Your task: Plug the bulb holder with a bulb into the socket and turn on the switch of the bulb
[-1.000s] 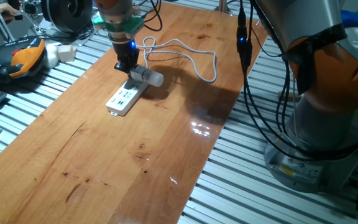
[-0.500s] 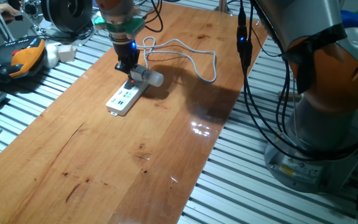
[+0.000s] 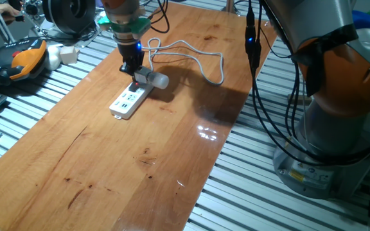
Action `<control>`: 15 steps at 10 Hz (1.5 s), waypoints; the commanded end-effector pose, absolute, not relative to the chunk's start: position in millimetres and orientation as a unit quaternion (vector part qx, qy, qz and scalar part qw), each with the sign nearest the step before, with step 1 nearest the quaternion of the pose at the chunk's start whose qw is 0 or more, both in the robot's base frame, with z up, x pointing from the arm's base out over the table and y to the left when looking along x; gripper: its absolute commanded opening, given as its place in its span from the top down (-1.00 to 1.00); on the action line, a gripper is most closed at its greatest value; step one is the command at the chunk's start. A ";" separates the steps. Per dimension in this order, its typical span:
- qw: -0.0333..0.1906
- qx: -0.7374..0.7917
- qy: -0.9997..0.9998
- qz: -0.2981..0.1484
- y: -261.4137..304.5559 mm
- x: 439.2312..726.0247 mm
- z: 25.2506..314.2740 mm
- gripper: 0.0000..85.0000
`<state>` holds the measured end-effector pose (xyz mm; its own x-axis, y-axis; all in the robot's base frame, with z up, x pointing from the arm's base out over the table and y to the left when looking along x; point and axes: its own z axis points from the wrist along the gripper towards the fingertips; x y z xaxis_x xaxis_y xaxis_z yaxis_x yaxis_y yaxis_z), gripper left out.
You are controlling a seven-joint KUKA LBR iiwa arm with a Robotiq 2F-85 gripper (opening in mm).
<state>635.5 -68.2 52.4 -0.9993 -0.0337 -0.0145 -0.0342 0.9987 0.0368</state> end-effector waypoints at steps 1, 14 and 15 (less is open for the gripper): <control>0.006 -0.017 1.000 0.015 -68.6 635.2 54.4 1.00; 0.004 -0.026 1.000 -0.016 -70.5 633.1 152.6 1.00; 0.011 -0.028 0.999 -0.017 -72.1 630.2 147.9 1.00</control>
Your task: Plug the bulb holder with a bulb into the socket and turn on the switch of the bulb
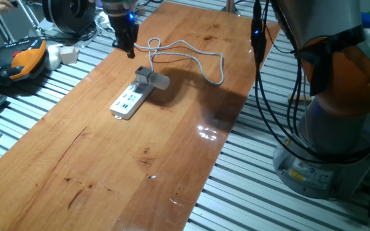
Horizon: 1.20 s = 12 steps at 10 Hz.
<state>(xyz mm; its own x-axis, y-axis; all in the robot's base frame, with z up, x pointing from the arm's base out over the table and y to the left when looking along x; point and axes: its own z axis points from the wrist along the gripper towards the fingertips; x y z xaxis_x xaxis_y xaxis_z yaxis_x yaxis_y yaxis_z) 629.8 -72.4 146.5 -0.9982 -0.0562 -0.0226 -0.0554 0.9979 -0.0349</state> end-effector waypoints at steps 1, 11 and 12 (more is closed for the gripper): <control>0.016 -0.029 0.999 -0.017 -73.5 627.4 142.2 1.00; 0.015 -0.011 1.000 -0.011 -75.7 618.9 125.9 1.00; 0.015 -0.009 1.000 -0.010 -75.8 618.7 125.0 1.00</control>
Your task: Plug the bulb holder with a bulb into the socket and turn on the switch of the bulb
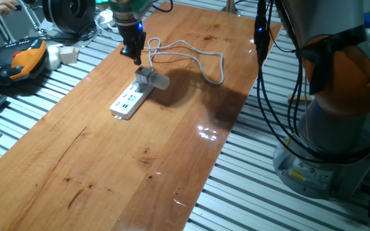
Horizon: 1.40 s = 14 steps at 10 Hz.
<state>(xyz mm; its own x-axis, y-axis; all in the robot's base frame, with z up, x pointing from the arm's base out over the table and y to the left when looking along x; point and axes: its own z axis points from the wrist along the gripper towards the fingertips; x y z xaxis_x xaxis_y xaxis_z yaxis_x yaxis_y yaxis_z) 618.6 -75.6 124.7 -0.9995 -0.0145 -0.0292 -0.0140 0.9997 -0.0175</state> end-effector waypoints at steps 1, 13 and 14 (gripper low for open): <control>0.015 -0.006 1.000 -0.008 -75.9 618.7 124.0 1.00; 0.019 -0.010 1.000 -0.014 -75.8 615.8 120.7 1.00; 0.019 -0.011 1.000 -0.015 -75.8 615.5 120.0 1.00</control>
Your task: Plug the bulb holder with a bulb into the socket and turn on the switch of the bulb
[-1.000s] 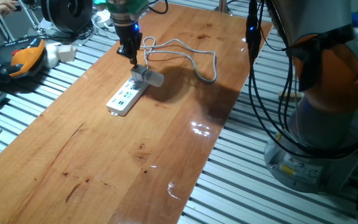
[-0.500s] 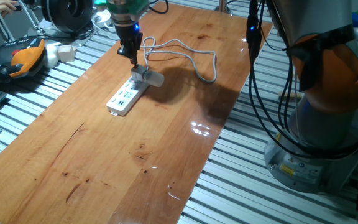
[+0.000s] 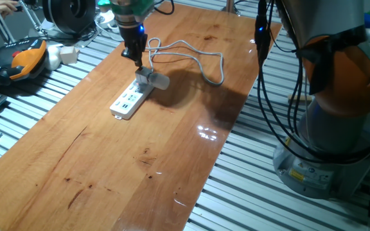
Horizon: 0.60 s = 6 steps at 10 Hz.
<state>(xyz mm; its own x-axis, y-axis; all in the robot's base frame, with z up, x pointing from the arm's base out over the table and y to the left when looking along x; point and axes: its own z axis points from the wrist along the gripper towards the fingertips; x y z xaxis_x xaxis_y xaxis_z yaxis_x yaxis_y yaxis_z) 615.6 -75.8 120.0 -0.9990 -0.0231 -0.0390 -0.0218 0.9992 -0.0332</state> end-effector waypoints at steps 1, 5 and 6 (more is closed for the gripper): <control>0.020 -0.013 1.000 -0.019 -76.0 615.4 119.7 1.00; 0.022 -0.014 0.999 -0.018 -77.1 615.1 116.1 1.00; 0.022 -0.015 0.999 -0.018 -77.2 614.8 116.0 1.00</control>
